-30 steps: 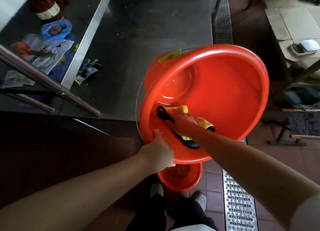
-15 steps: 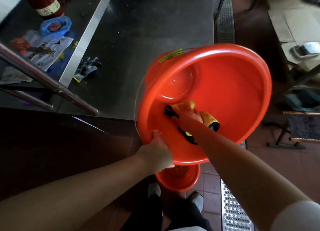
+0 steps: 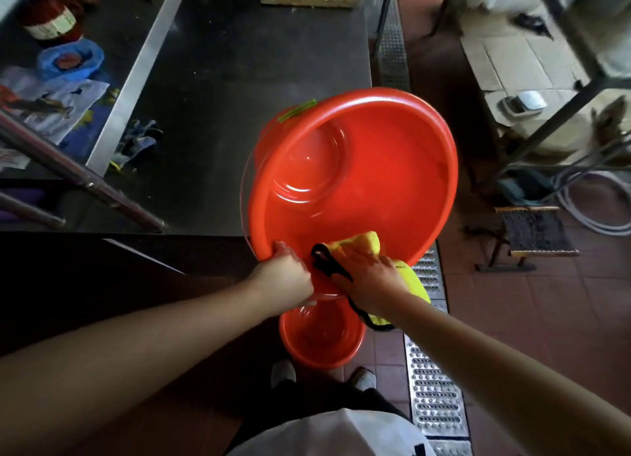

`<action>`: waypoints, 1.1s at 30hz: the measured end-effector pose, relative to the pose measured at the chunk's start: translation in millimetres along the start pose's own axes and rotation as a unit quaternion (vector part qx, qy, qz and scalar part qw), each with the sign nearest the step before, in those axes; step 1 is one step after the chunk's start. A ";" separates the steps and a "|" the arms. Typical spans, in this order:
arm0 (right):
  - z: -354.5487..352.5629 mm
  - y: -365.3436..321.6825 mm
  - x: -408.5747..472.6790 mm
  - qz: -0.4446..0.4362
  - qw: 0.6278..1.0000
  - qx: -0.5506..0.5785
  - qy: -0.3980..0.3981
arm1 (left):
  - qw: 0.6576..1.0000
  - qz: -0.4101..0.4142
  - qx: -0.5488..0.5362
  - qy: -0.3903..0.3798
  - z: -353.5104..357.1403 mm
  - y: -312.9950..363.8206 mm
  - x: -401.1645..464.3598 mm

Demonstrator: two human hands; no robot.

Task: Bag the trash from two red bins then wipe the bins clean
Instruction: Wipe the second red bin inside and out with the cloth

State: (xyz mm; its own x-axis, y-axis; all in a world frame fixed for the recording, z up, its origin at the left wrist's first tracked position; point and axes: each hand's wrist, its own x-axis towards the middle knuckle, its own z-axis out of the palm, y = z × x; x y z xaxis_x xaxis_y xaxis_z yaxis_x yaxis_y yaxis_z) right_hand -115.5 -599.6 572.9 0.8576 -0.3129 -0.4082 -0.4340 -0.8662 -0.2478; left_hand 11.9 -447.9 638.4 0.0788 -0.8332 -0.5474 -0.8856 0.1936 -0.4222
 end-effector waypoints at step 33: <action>-6.6 -14.2 90.8 -0.026 0.996 0.075 -0.034 | 0.999 0.031 -0.017 0.025 -6.0 -3.1 3.0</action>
State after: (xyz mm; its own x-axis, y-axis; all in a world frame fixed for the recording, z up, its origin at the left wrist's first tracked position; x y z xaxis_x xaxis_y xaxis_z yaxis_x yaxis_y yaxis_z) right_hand -29.6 -618.3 545.2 0.8612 -0.2384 -0.4489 -0.4308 -0.8111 -0.3956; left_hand 12.1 -454.1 642.4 0.0018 -0.8450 -0.5347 -0.9029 0.2285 -0.3642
